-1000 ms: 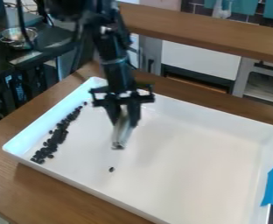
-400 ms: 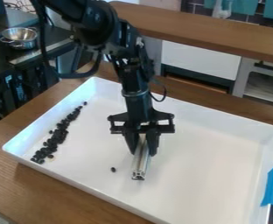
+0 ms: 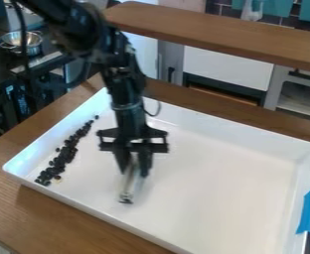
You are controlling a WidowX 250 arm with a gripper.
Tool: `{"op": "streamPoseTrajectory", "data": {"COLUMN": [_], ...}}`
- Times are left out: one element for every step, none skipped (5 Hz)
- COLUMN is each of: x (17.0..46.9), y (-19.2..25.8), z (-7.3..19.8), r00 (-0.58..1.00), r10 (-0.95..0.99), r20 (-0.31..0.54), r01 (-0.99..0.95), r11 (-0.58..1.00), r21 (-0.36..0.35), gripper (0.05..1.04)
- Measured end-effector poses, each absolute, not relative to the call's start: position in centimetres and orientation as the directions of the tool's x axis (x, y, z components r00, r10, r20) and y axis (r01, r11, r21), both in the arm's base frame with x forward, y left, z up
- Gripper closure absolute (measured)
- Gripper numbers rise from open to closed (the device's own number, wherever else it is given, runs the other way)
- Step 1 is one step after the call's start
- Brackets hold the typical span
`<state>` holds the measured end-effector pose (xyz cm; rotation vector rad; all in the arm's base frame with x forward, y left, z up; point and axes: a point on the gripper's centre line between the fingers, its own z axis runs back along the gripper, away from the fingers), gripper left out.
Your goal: Sweep into pile
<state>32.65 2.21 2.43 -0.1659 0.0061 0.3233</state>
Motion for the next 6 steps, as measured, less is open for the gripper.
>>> {"op": "streamPoseTrajectory", "data": {"x": [32.0, 31.4, 30.4, 30.6, 31.4, 33.2], "y": [4.3, 7.0, 9.0, 7.8, 3.6, -1.1], "z": [2.1, 1.9, 1.9, 3.9, 5.7, 6.6], "r00": [0.951, 0.951, 0.949, 0.950, 0.950, 0.953], "r10": [0.308, 0.308, 0.312, 0.312, 0.311, 0.302], "r20": [-0.030, -0.023, -0.042, -0.025, -0.025, -0.003], "r01": [-0.309, -0.309, -0.315, -0.311, -0.309, -0.296], "r11": [0.941, 0.944, 0.943, 0.933, 0.926, 0.932], "r21": [-0.137, -0.118, -0.111, -0.180, -0.219, -0.207], "gripper": [0.704, 0.704, 0.704, 0.704, 0.704, 0.704]}}
